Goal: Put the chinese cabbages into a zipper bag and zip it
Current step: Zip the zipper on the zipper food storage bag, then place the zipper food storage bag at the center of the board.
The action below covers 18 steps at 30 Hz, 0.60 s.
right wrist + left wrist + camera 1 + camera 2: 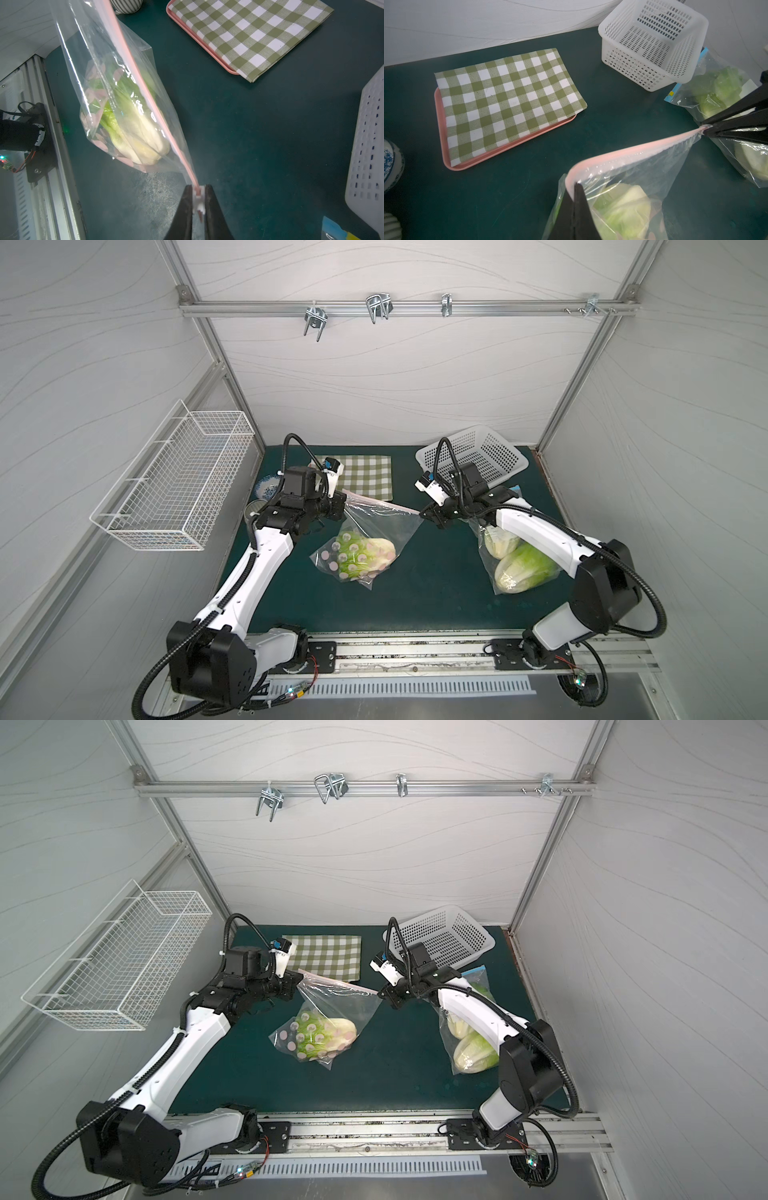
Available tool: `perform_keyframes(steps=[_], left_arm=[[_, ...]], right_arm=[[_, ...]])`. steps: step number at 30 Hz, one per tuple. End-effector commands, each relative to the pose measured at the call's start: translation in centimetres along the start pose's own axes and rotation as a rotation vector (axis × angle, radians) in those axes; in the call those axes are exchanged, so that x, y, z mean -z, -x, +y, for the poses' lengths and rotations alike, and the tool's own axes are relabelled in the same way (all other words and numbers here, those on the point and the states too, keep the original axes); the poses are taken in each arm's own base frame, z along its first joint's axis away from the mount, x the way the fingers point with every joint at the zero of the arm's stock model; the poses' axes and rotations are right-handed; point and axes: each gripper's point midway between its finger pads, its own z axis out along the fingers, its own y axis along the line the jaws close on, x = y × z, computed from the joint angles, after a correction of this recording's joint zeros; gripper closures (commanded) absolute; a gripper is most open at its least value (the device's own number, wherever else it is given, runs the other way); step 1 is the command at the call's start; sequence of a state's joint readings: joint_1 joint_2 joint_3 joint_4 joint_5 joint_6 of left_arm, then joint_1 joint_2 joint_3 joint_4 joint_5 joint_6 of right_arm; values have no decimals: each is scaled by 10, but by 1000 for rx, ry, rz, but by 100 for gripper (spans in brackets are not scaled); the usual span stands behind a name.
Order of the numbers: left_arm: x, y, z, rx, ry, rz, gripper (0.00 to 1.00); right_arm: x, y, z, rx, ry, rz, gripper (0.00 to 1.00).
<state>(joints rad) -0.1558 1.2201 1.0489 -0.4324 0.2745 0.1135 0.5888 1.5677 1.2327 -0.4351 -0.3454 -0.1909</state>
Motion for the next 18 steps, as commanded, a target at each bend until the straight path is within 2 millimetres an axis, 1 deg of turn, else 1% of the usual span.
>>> perform_keyframes(steps=[1, 2, 3, 4, 5, 6, 7, 9, 11, 13, 15, 17, 18], left_arm=[[4, 35, 27, 17, 94, -100, 100], [0, 35, 29, 26, 91, -97, 100], [-4, 35, 30, 33, 86, -96, 100], [-10, 34, 30, 36, 74, -85, 100], [-18, 32, 30, 36, 62, -65, 100], [-27, 31, 32, 35, 56, -40, 100], [-38, 31, 37, 38, 64, -17, 100], [-59, 30, 48, 48, 77, 26, 97], [-78, 28, 63, 80, 117, 87, 90], [-89, 24, 77, 127, 157, 172, 82], [-90, 22, 83, 162, 178, 208, 72], [-83, 24, 85, 185, 202, 185, 61], [-76, 27, 85, 192, 213, 166, 54]], right_arm=[[-5, -11, -19, -90, -41, 50, 100], [-8, -9, -20, -106, -40, 50, 95], [-10, -6, -21, -122, -39, 50, 83], [-10, -3, -22, -137, -46, 45, 68], [-9, 0, -24, -153, -55, 39, 60], [-6, 5, -24, -168, -64, 26, 56], [-4, 9, -26, -181, -75, 16, 53], [1, 13, -26, -213, -101, 8, 47], [3, 15, -15, -229, -91, 17, 43], [4, 9, -3, -253, -105, 39, 42], [-1, 2, 12, -310, -89, 54, 39], [-14, -8, 25, -421, -63, 82, 38], [-24, -14, 30, -471, -43, 97, 37]])
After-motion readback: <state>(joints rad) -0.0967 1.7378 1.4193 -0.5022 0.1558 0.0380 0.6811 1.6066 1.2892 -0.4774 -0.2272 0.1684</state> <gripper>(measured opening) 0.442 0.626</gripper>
